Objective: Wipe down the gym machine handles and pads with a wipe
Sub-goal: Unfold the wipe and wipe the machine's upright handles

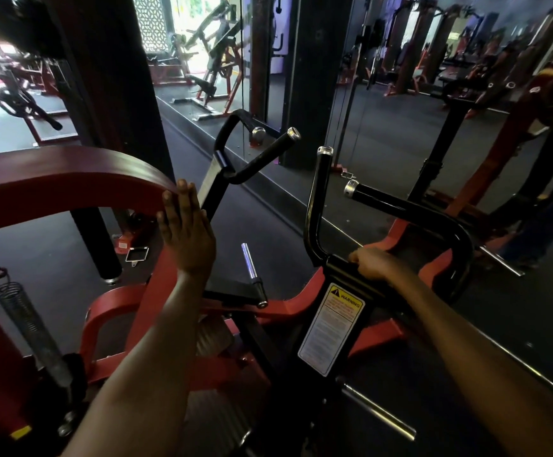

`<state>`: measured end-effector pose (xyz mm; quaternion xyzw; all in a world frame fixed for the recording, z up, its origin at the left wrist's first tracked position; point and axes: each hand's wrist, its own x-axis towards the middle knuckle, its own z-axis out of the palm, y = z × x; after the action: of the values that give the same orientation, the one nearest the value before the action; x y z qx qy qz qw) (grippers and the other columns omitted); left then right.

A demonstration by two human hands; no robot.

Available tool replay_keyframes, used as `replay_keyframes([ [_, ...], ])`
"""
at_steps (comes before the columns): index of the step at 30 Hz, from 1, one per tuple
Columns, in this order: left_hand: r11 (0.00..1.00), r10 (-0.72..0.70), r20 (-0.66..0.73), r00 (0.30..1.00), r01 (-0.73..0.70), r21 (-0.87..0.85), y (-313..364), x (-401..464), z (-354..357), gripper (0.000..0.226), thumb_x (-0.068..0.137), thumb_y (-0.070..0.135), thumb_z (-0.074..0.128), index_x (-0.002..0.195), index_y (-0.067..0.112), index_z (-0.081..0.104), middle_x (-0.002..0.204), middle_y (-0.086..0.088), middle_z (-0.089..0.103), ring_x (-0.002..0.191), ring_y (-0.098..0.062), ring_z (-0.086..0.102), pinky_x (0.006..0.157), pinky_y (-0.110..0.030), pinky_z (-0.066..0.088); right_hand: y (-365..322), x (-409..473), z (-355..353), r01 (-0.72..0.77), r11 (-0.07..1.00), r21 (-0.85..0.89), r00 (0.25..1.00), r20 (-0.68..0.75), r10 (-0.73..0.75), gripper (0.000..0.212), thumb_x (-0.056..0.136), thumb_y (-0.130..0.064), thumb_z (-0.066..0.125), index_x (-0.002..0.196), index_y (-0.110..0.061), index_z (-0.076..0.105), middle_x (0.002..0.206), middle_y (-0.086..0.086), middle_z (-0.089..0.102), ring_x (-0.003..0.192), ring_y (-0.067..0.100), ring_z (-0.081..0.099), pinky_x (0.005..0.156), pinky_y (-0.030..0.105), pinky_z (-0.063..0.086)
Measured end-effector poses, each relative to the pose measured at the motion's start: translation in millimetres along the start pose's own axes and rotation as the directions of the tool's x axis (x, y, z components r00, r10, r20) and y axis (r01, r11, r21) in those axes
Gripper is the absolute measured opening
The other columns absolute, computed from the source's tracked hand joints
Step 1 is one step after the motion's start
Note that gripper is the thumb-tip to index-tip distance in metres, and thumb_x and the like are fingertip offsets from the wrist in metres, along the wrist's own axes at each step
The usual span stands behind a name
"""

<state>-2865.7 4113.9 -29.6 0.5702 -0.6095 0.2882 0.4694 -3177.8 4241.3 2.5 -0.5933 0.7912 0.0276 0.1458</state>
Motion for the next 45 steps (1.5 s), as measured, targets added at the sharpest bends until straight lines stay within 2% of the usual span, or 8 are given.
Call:
replay_keyframes([
  [4,0.999,0.013,-0.030,0.999,-0.012,0.036,1,0,3,0.058,0.098,0.018,0.052,0.151,0.010,0.029,0.152,-0.011,0.036,0.149,-0.023,-0.005,0.119,-0.035,-0.013,42,-30,4,-0.147,0.972,-0.183,0.987,0.038,0.156,0.030,0.093,-0.011,0.047,0.118,-0.011,0.063,0.118,0.015,0.062,0.105,0.028,0.062,0.087,0.033,0.050],
  [7,0.999,0.022,-0.063,0.998,-0.020,0.032,1,1,3,0.056,0.098,0.017,0.051,0.150,0.008,0.030,0.151,-0.013,0.038,0.148,-0.023,0.000,0.119,-0.035,-0.014,24,-26,-3,-0.150,0.980,0.133,0.964,-0.201,0.175,0.024,0.097,-0.018,0.048,0.111,-0.003,0.060,0.113,0.017,0.061,0.097,0.027,0.061,0.076,0.030,0.046],
  [12,0.999,0.038,-0.059,0.998,-0.035,0.038,3,1,-4,0.057,0.097,0.017,0.054,0.149,0.010,0.032,0.152,-0.011,0.038,0.140,-0.033,0.029,0.119,-0.035,-0.011,-55,-10,16,0.290,0.939,0.183,0.860,-0.481,-0.172,0.036,0.089,0.008,0.044,0.122,-0.002,0.056,0.121,0.014,0.057,0.104,0.025,0.058,0.083,0.027,0.046],
  [20,0.999,0.037,-0.020,0.999,-0.037,0.016,4,2,-10,0.055,0.098,0.018,0.053,0.149,0.011,0.033,0.152,-0.011,0.037,0.138,-0.034,0.036,0.119,-0.035,-0.013,-7,-40,62,0.406,0.857,-0.317,0.630,-0.582,-0.513,0.052,0.078,0.009,0.033,0.124,0.003,0.057,0.126,0.020,0.059,0.118,0.034,0.056,0.101,0.040,0.038],
  [25,0.999,0.026,0.025,0.999,-0.027,0.018,5,3,-13,0.048,0.102,0.018,0.039,0.149,0.011,0.033,0.153,-0.010,0.037,0.139,-0.035,0.036,0.118,-0.035,-0.016,30,-80,78,0.264,0.941,-0.210,0.632,-0.699,-0.334,0.046,0.079,0.013,0.056,0.123,0.001,0.058,0.124,0.018,0.060,0.114,0.033,0.059,0.097,0.038,0.046],
  [32,1.000,-0.006,0.093,0.996,0.007,-0.014,7,4,-20,0.050,0.103,0.017,0.038,0.151,0.010,0.027,0.156,-0.010,0.031,0.141,-0.033,0.032,0.118,-0.035,-0.016,15,-94,87,0.042,0.993,0.111,0.690,-0.722,0.051,0.040,0.080,0.008,0.047,0.117,0.004,0.059,0.115,0.022,0.061,0.104,0.035,0.060,0.085,0.040,0.053],
  [41,1.000,0.007,0.160,0.987,-0.008,0.003,4,4,-22,0.050,0.105,0.020,0.039,0.152,0.010,0.027,0.157,-0.011,0.027,0.144,-0.031,0.021,0.118,-0.037,-0.017,-44,-35,50,0.230,0.973,-0.006,0.794,-0.577,-0.191,0.040,0.094,0.000,0.045,0.133,-0.006,0.049,0.132,0.014,0.053,0.123,0.028,0.050,0.103,0.036,0.041],
  [45,1.000,0.018,0.186,0.982,-0.019,0.006,3,2,-20,0.050,0.106,0.020,0.036,0.153,0.010,0.022,0.158,-0.012,0.024,0.145,-0.033,0.017,0.117,-0.037,-0.018,-14,-57,63,0.310,0.950,-0.035,0.703,-0.664,-0.254,0.051,0.084,0.010,0.057,0.130,-0.011,0.054,0.132,0.013,0.055,0.121,0.030,0.054,0.099,0.043,0.047],
])
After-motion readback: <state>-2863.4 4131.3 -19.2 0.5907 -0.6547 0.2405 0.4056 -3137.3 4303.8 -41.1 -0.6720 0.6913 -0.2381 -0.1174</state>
